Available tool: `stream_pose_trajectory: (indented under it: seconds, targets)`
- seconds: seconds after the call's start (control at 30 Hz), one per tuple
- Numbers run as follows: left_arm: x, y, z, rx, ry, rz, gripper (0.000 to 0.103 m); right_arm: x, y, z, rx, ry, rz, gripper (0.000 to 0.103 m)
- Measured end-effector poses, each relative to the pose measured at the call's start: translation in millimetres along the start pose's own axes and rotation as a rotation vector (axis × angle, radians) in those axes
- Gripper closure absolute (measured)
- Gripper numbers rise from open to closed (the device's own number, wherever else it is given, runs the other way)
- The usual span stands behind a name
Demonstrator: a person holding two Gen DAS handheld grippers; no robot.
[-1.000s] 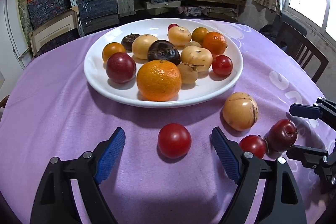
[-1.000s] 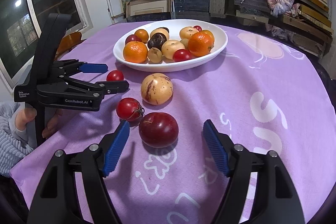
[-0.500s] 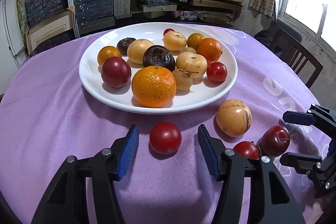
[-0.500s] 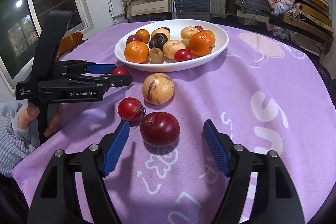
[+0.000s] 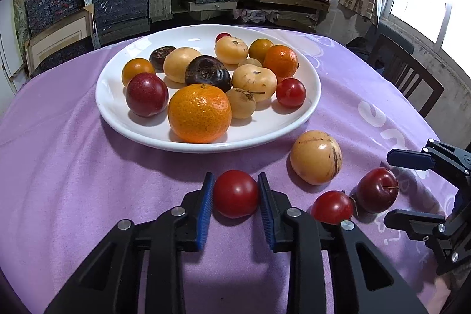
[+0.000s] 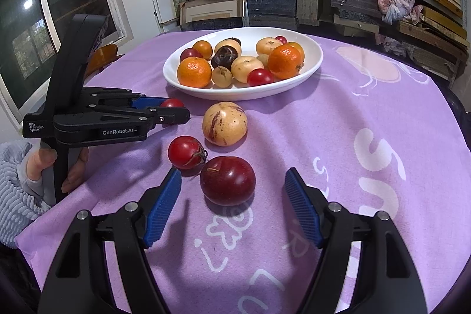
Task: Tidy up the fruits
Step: 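Grasp the red tomato with the left tool while the right tool grasps the dark red plum, then carry the tomato and plum onto the white plate and open both tools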
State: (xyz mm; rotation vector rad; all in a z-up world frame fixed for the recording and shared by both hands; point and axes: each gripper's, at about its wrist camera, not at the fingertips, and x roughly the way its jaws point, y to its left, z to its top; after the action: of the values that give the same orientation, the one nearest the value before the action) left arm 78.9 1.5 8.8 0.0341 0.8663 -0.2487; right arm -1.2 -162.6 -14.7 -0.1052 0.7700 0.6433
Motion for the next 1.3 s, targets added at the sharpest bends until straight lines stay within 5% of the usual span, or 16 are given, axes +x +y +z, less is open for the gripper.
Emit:
stream_pose_trajectory:
  seconds: [0.53,0.73,1.03,1.3]
  targets:
    - [-12,19,-12,-0.052,-0.003,0.047,0.073,7,11,1,-0.018,0.021,0.016,0.032]
    - [-11,17,-12,-0.048,0.001,0.055,0.073,16,8,3,-0.001,0.063,0.017,0.062]
    - [-12,17,-12,-0.052,-0.002,0.059,0.073,15,14,1,-0.035,0.049,-0.004,0.063]
    - [-33,21,-3,-0.088,-0.081,0.026,0.073,-4,2,3,0.014,-0.011,0.004,0.063]
